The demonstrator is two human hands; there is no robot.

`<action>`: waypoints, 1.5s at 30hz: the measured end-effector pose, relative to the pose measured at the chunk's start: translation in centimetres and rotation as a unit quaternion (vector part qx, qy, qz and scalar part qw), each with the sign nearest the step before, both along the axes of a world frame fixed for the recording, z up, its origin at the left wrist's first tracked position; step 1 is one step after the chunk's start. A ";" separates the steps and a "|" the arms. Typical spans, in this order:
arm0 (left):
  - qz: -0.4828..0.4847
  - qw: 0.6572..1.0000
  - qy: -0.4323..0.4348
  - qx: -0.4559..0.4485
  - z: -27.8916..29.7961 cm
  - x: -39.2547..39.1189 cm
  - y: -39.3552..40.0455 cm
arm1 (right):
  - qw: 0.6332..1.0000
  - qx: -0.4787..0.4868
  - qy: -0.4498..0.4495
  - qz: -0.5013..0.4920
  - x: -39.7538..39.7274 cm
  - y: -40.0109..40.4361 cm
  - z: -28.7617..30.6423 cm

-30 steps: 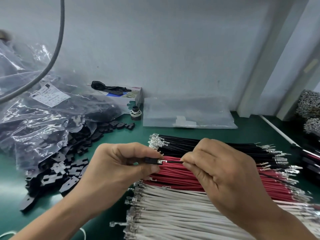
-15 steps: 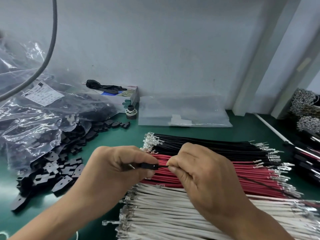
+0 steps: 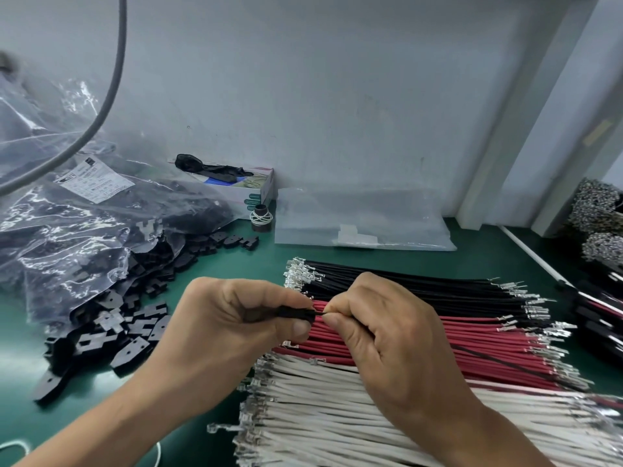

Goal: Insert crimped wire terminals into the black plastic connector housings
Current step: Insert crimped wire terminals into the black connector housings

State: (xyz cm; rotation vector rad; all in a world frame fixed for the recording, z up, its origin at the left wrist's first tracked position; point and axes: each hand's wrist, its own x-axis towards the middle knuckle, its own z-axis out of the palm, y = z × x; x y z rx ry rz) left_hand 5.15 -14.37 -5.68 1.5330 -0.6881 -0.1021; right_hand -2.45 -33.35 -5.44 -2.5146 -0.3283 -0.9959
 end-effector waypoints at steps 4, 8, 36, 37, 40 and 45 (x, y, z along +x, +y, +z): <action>0.007 1.000 0.001 0.007 -0.1 0.0 -0.1 | 0.998 -0.054 -0.018 -0.022 0.1 -0.2 0.2; 0.060 0.998 0.000 0.000 0.0 0.5 -0.3 | 0.984 -0.109 -0.121 -0.075 0.0 -1.5 1.0; -0.038 0.959 0.268 -0.081 0.6 1.4 0.5 | 0.997 0.051 0.048 -0.028 -0.9 -0.8 0.7; -0.045 0.957 0.274 -0.081 0.6 1.4 0.5 | 0.997 0.049 0.046 -0.031 -1.0 -0.8 0.8; -0.061 0.954 0.282 -0.079 0.6 1.4 0.6 | 0.997 0.046 0.040 -0.039 -1.0 -0.7 0.8; -0.076 0.952 0.287 -0.078 0.6 1.5 0.6 | 0.997 0.055 0.021 -0.041 -1.1 -0.5 1.0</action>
